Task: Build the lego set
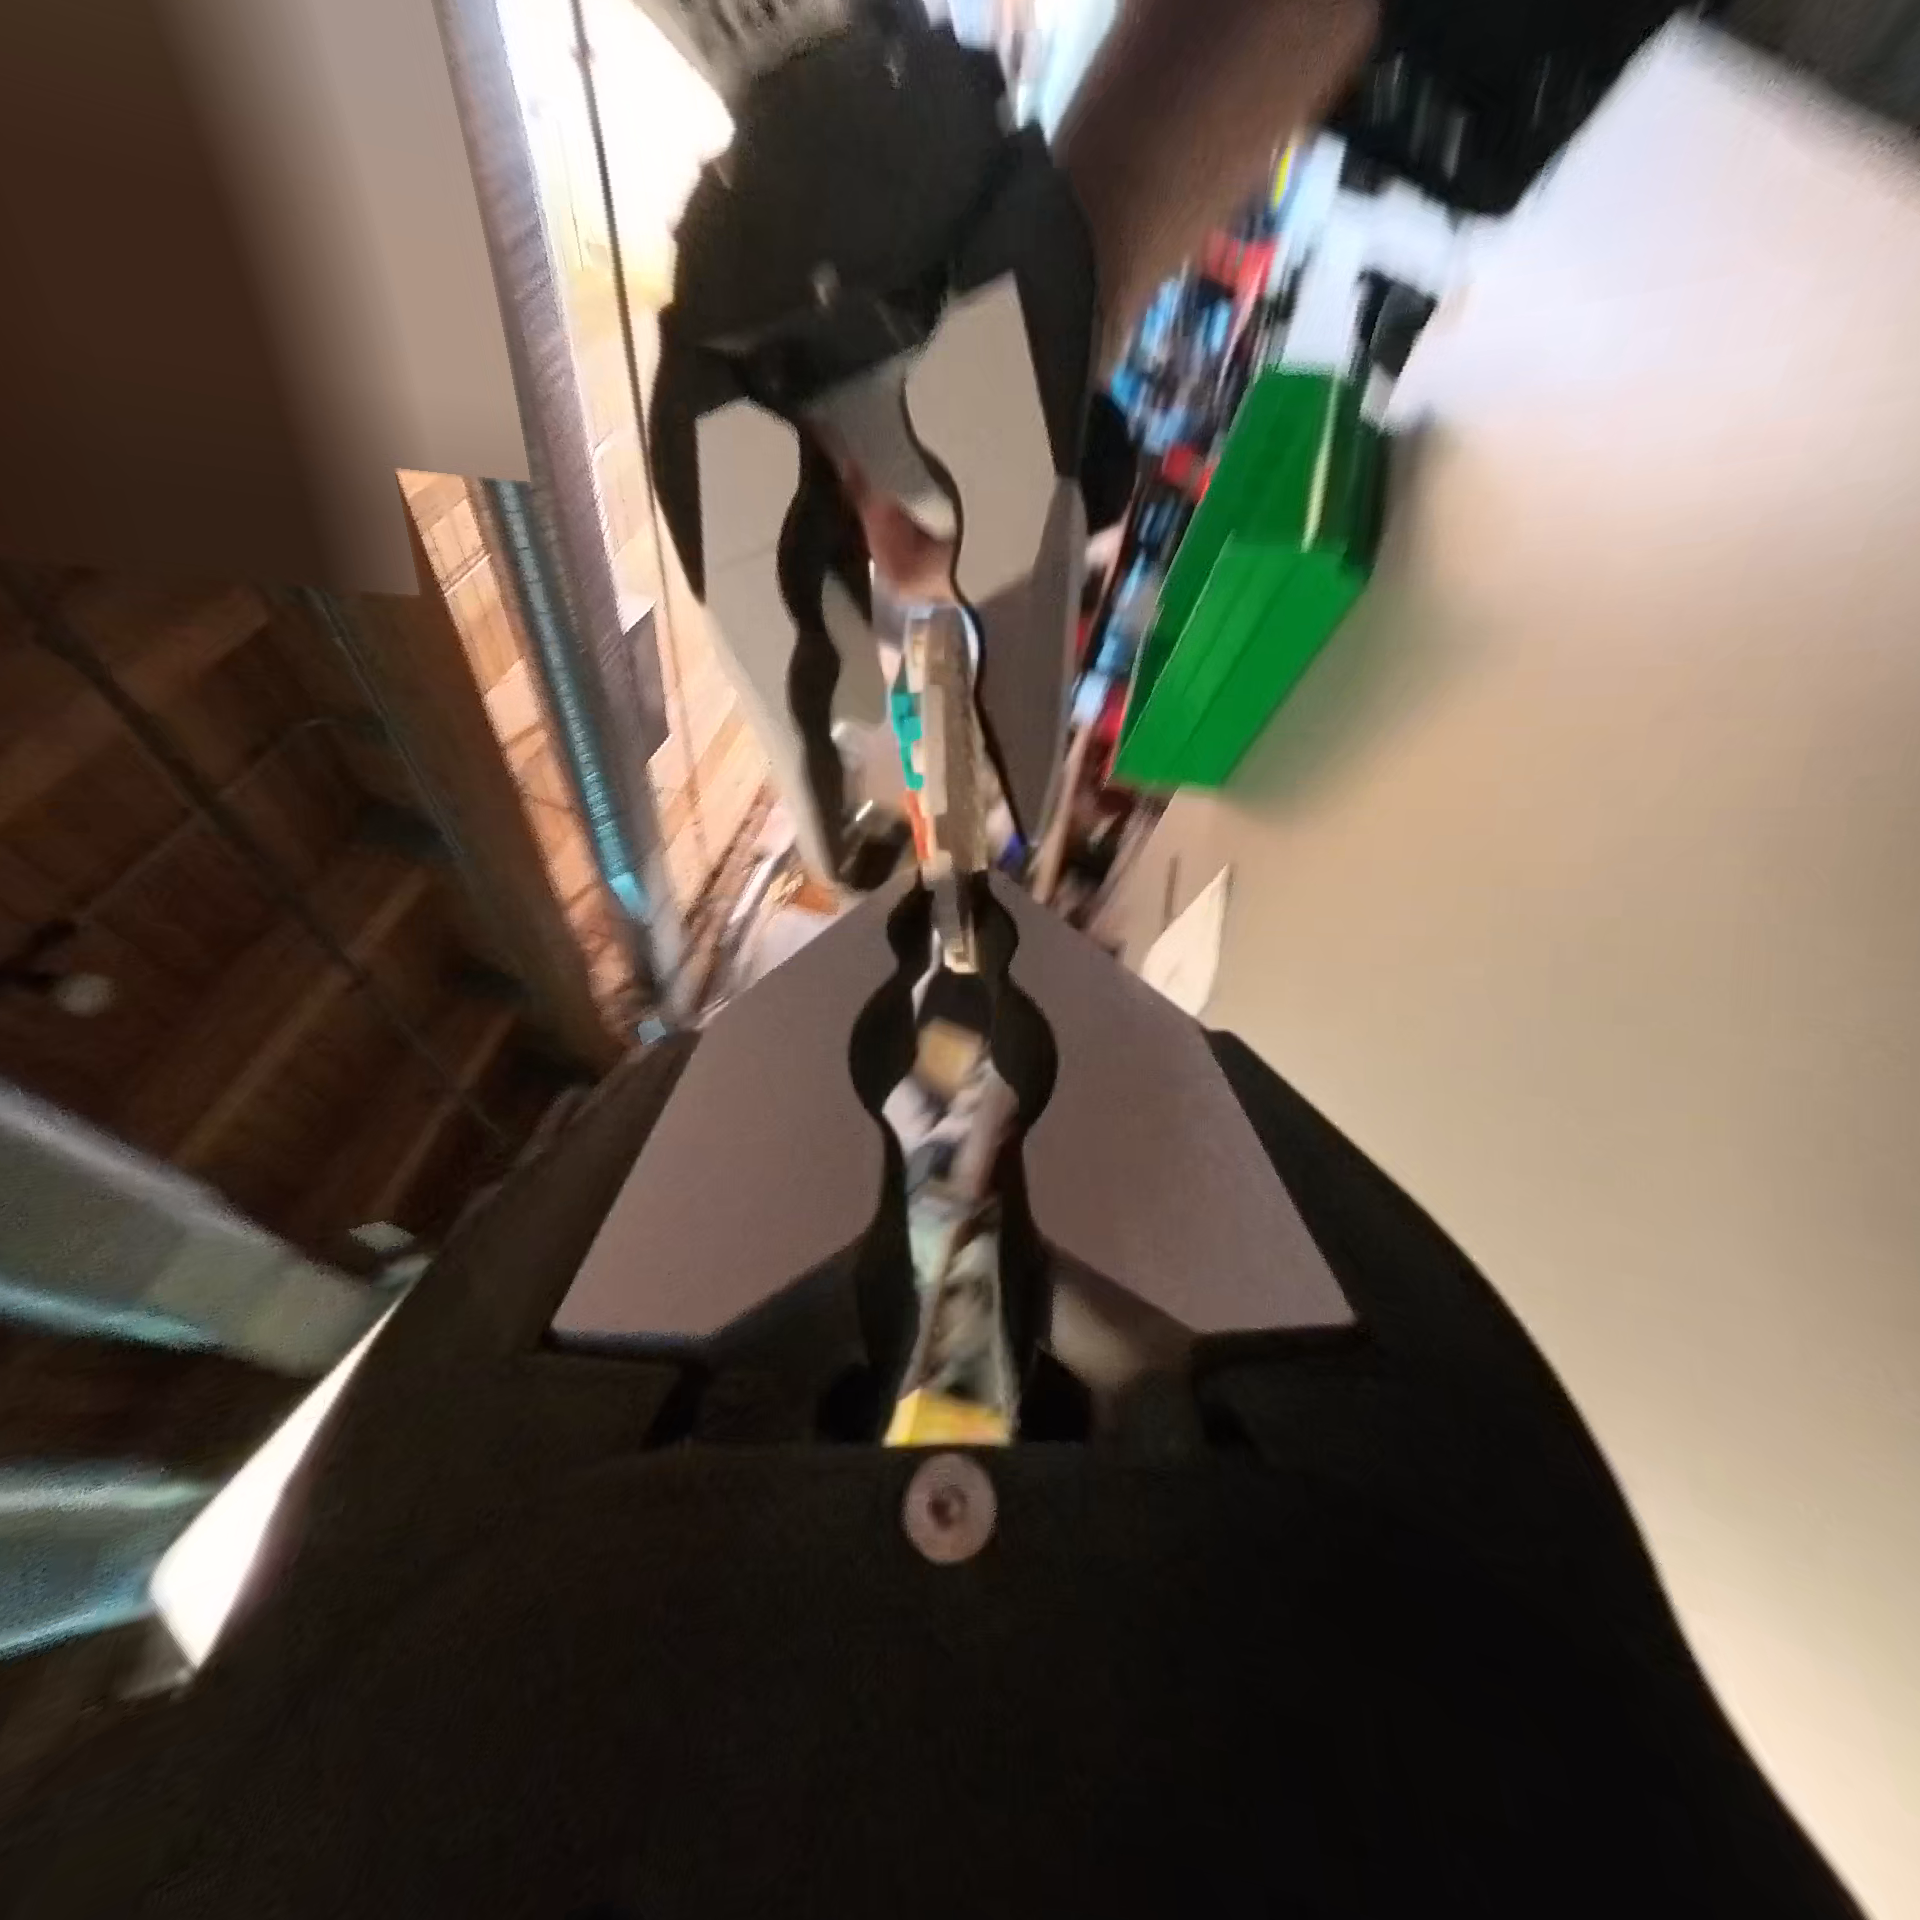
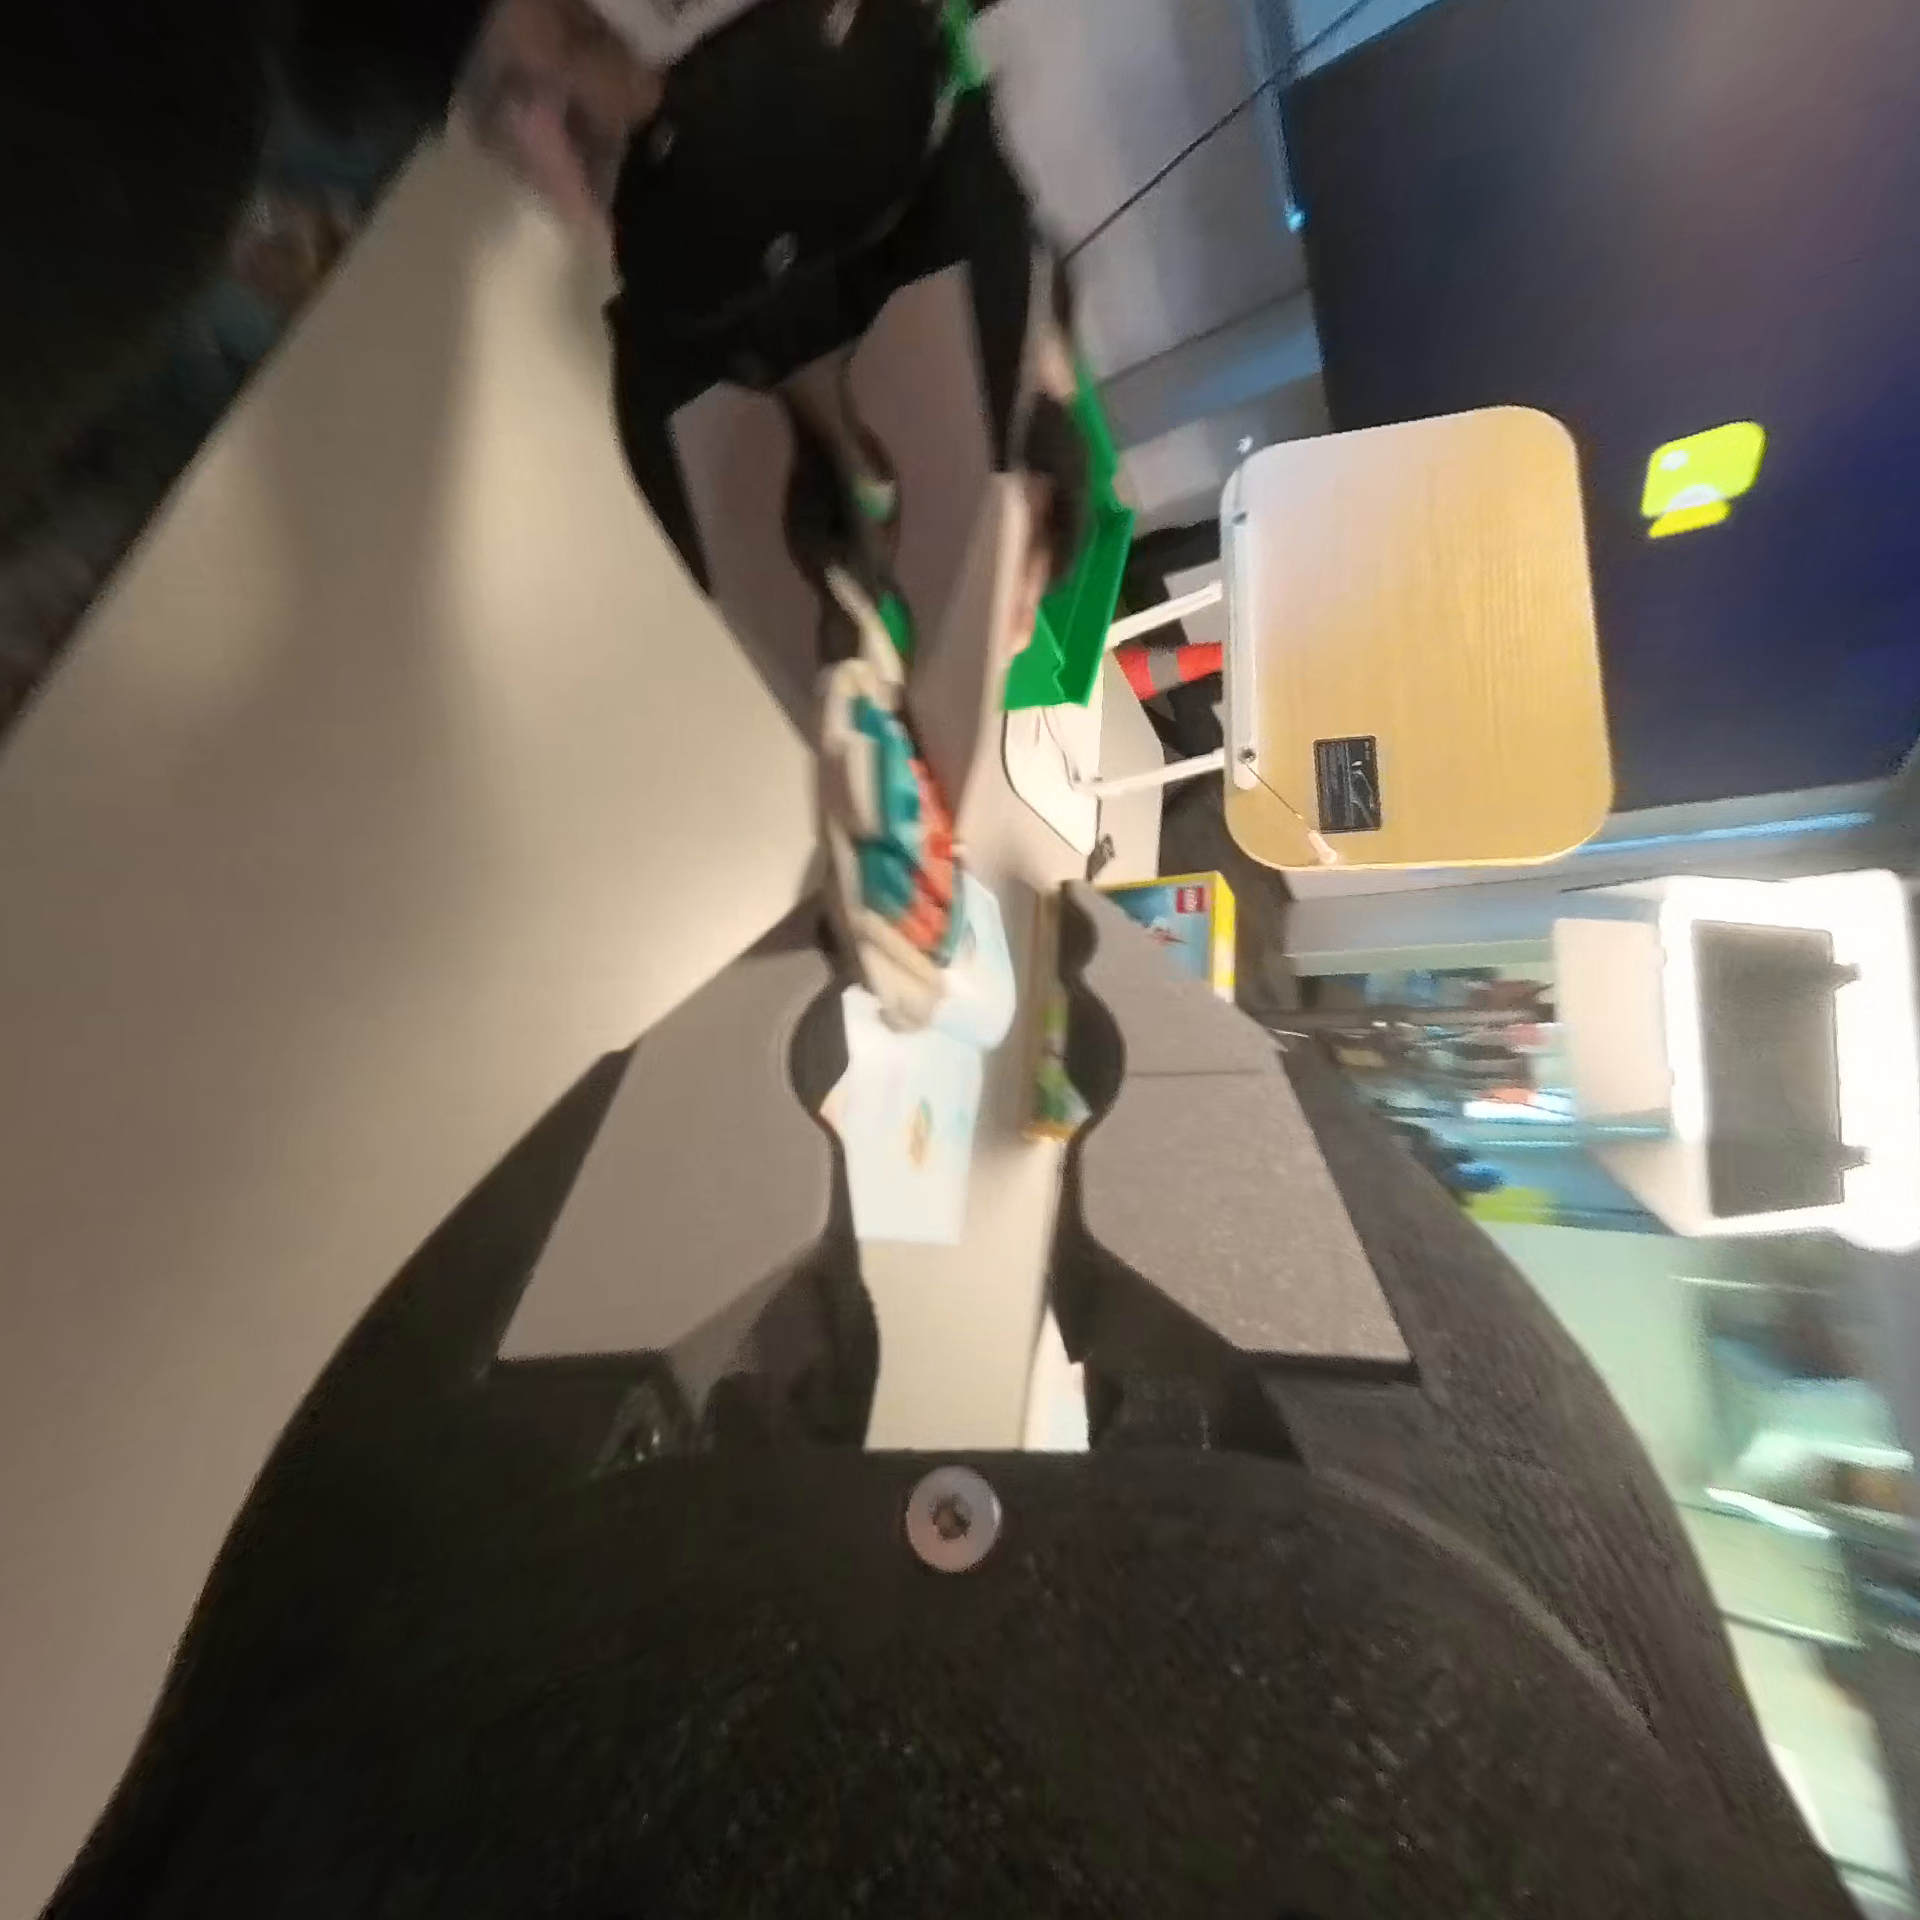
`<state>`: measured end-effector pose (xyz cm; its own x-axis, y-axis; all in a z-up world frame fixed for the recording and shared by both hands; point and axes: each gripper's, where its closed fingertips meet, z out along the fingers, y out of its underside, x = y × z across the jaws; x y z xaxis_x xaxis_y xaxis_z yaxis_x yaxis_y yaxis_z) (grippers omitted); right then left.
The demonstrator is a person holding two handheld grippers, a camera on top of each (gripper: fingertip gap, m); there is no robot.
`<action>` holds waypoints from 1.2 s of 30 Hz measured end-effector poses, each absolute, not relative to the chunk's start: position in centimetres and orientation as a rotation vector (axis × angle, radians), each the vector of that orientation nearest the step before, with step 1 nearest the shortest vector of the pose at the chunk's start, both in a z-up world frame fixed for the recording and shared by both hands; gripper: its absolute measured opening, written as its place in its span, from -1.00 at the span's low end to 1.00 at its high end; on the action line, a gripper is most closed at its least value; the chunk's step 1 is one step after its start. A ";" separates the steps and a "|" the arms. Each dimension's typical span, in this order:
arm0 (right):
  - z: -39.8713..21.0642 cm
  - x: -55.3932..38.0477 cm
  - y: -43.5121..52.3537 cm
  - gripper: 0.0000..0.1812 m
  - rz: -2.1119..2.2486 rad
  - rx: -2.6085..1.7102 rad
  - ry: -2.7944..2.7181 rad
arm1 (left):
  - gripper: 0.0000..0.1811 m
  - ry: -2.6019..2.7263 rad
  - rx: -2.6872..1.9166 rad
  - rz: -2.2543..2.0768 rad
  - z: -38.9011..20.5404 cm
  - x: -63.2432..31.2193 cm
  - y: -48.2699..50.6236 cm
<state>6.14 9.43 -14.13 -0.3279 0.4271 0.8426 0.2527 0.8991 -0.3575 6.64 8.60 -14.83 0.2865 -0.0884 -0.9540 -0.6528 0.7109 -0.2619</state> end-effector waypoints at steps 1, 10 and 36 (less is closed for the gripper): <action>-13.8 6.2 9.3 -0.56 0.238 -0.517 -1.923 | -0.94 1.229 -0.726 0.349 -14.7 6.7 8.2; -12.6 6.4 6.3 -0.87 0.472 -0.451 -1.941 | -0.95 1.130 -0.710 -0.021 -13.1 6.1 5.9; -16.3 5.4 8.3 -0.05 0.803 -0.971 -1.965 | -0.95 1.258 -0.715 0.628 -16.4 3.7 9.3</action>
<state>5.41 8.34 -16.29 -0.3984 0.8409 0.3663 0.3438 0.5071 -0.7903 3.70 9.34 -16.40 0.2002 0.0339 -0.9792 -0.7620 0.6336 -0.1338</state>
